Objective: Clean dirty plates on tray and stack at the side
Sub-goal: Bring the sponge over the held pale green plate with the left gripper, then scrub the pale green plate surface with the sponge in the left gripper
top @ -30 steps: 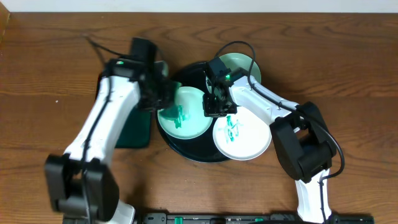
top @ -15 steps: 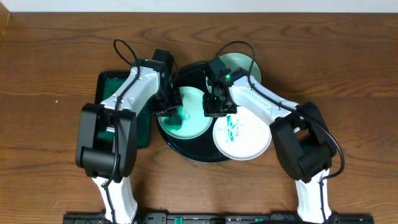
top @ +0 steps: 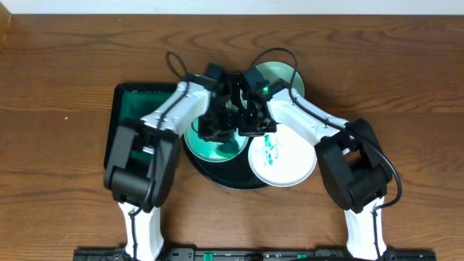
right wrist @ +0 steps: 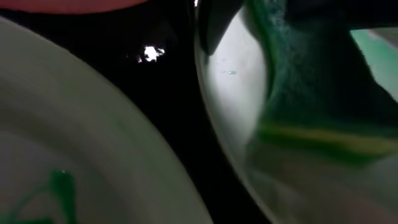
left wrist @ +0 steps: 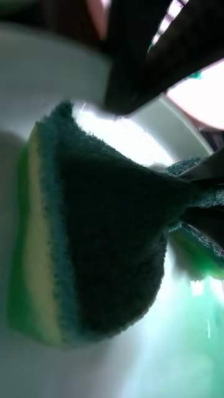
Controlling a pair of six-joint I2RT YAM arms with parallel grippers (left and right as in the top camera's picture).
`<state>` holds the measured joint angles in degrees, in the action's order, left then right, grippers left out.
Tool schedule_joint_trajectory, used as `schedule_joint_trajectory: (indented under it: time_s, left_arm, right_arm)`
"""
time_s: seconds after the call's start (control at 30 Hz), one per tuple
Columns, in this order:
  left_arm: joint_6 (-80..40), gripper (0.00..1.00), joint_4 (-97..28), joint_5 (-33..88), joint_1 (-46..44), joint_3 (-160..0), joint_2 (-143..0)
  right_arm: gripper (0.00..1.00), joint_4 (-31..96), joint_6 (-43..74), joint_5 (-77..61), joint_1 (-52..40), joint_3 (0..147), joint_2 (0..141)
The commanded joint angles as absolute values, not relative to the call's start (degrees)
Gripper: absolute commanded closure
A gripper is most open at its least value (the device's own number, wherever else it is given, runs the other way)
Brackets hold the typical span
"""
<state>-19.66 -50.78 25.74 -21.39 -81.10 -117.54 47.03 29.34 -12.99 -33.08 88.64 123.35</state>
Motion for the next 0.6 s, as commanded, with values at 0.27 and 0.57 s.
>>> schedule_joint_trajectory:
  time_s: [0.27,0.57]
  left_arm:
    - [-21.39,0.93,-49.08,21.58,-18.13,-80.75,-119.61]
    - [-25.52,0.92,-47.35,16.95,-6.68,-80.75,-119.61]
  right_arm:
    - [0.99,48.25,27.59,-13.02,-34.22,87.24,124.86]
    - [0.99,48.18,28.25,-13.58,-34.17,87.24,124.86]
